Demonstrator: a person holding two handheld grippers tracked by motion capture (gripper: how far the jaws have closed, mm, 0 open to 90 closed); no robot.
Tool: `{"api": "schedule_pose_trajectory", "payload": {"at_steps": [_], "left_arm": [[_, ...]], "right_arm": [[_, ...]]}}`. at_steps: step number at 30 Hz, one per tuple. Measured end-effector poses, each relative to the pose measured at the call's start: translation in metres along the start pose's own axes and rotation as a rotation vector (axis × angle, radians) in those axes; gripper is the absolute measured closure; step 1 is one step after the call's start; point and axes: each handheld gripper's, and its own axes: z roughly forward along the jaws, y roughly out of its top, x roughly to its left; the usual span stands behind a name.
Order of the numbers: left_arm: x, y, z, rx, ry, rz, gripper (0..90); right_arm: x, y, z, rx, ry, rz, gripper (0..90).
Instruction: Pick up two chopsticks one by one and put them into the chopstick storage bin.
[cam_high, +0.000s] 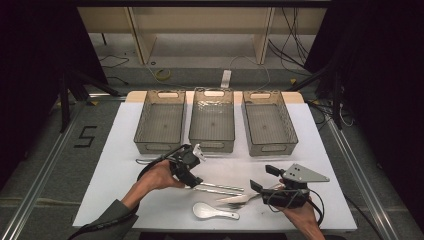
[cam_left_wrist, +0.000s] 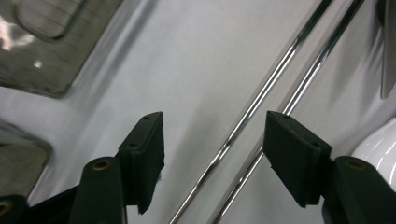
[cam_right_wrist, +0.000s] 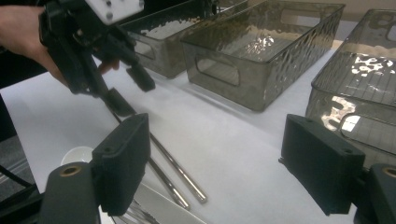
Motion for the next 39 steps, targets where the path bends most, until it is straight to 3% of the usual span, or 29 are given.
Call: {"api": "schedule_pose_trajectory", "payload": {"at_steps": [10,18,26,39], "left_arm": [[-0.002,0.004,0.011,0.054,-0.043,0.03,57.2],[0.0,0.011,0.02,0.132,-0.06,0.08,65.9],[-0.001,0.01,0.026,0.162,-0.089,0.103,69.9],[-0.004,0.011,0.026,0.175,-0.085,0.141,73.9]], "right_arm": [[0.0,-0.002,0.001,0.017,0.004,0.006,25.2],[0.0,-0.002,0.003,0.025,0.008,0.002,25.3],[0.0,-0.002,0.003,0.036,0.012,0.003,25.6],[0.0,-0.003,0.005,0.061,0.011,-0.007,26.1]]}}
